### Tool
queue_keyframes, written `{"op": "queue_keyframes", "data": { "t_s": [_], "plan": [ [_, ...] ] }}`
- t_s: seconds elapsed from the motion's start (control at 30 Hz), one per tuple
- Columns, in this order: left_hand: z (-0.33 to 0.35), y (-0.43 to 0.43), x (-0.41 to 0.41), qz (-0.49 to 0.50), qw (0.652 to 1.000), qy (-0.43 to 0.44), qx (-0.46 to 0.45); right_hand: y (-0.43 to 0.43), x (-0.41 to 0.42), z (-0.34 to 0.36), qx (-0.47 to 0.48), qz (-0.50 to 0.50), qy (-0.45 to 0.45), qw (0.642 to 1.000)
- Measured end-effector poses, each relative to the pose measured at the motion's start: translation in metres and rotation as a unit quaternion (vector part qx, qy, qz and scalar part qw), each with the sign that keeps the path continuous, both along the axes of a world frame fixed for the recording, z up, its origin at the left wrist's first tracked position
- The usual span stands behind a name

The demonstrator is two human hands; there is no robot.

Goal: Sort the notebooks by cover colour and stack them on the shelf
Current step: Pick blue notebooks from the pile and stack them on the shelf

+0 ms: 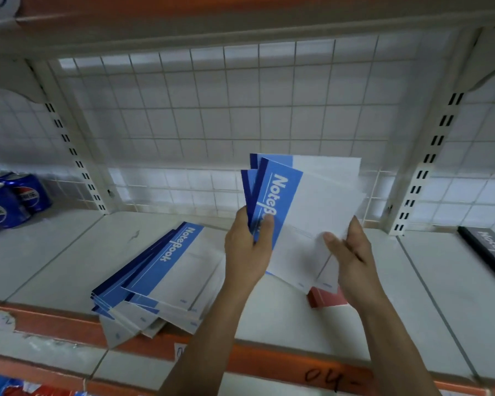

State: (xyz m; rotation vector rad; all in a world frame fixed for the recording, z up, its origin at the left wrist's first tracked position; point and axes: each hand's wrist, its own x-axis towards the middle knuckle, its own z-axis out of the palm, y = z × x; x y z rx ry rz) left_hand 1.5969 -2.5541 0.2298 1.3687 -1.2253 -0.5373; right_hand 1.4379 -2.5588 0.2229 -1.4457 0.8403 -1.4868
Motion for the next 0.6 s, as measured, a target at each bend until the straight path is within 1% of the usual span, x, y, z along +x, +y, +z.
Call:
{"op": "queue_keyframes", "data": {
  "t_s": [0.1, 0.17, 0.23, 0.27, 0.33, 0.43, 0.5, 0.6],
  "plan": [
    [-0.013, 0.01, -0.003, 0.023, 0.997, 0.056, -0.04, 0.006, 0.009, -0.009, 0.007, -0.048, 0.064, 0.997],
    [-0.021, 0.014, -0.005, 0.031, 0.996, 0.075, -0.038, 0.01, 0.014, -0.018, 0.031, -0.064, 0.124, 0.99],
    [-0.029, 0.016, -0.005, 0.04, 0.994, 0.1, -0.017, 0.013, 0.015, -0.024, 0.075, -0.053, 0.175, 0.98],
    [-0.032, 0.017, -0.005, 0.04, 0.993, 0.114, -0.004, 0.015, 0.015, -0.026, 0.101, -0.048, 0.179, 0.977],
    [-0.037, 0.02, -0.005, 0.042, 0.991, 0.123, 0.008, 0.02, 0.018, -0.028, 0.127, -0.045, 0.14, 0.981],
    [-0.039, 0.026, -0.003, 0.071, 0.99, 0.124, 0.002, 0.03, 0.032, -0.031, 0.124, -0.057, 0.095, 0.986],
    [-0.043, 0.029, -0.001, 0.074, 0.989, 0.125, 0.018, 0.033, 0.039, -0.035, 0.127, -0.066, 0.09, 0.986],
    [-0.047, 0.032, 0.001, 0.065, 0.993, 0.075, 0.066, 0.034, 0.043, -0.04, 0.139, -0.077, 0.105, 0.982]
  ]
}}
